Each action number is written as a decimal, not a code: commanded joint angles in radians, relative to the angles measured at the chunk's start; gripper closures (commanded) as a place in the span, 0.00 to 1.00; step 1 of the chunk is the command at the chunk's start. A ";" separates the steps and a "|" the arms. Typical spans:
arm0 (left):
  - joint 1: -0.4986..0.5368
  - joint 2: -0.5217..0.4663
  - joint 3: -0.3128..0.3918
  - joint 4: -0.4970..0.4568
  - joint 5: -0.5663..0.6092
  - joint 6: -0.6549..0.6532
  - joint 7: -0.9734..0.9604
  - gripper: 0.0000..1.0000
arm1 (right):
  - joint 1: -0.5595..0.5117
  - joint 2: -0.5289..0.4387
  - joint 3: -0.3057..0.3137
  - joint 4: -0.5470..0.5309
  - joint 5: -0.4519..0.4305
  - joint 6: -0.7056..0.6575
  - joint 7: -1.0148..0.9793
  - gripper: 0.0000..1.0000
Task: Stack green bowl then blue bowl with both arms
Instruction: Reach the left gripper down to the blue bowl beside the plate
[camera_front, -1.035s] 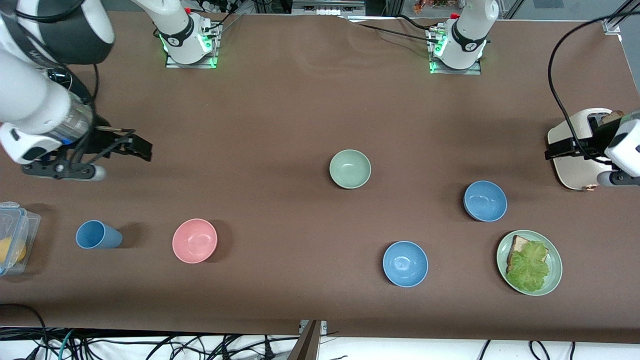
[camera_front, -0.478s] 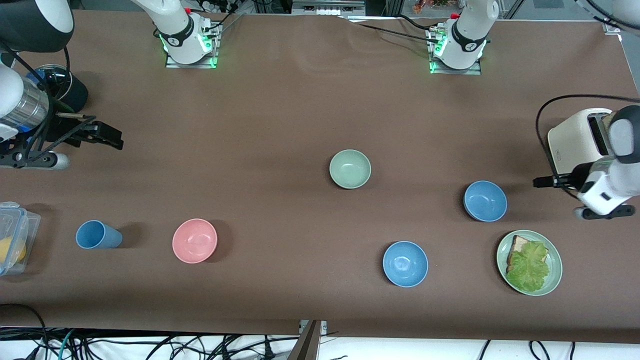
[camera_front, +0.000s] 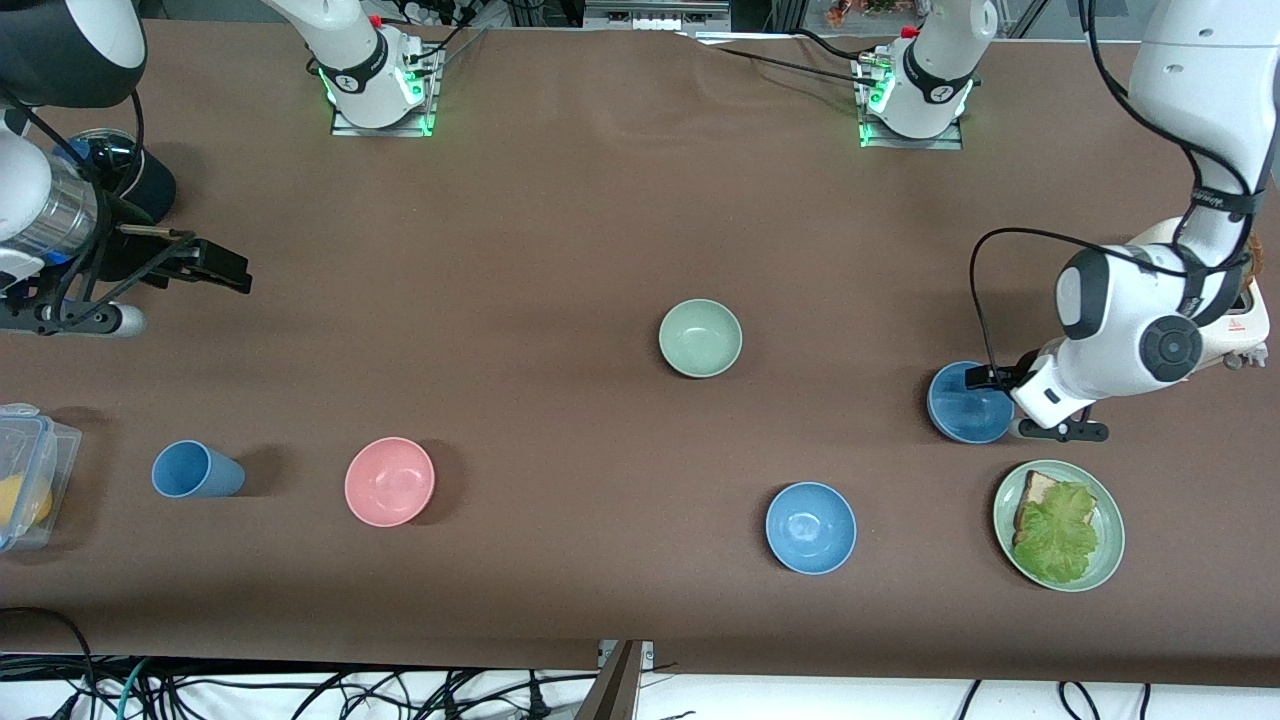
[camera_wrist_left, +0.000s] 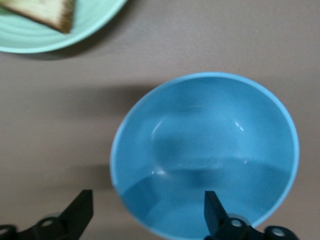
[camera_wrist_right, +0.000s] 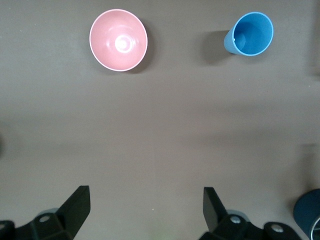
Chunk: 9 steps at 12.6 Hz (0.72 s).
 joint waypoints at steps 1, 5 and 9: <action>0.001 -0.014 0.005 0.006 0.024 0.000 0.030 0.54 | -0.030 -0.081 0.035 -0.097 0.015 0.054 -0.012 0.00; 0.010 -0.016 0.005 0.011 0.010 -0.041 0.010 1.00 | -0.073 -0.111 0.056 -0.155 0.015 0.107 -0.029 0.00; 0.013 -0.020 0.005 0.029 0.007 -0.047 0.002 1.00 | -0.175 -0.105 0.121 -0.160 0.052 0.120 -0.054 0.00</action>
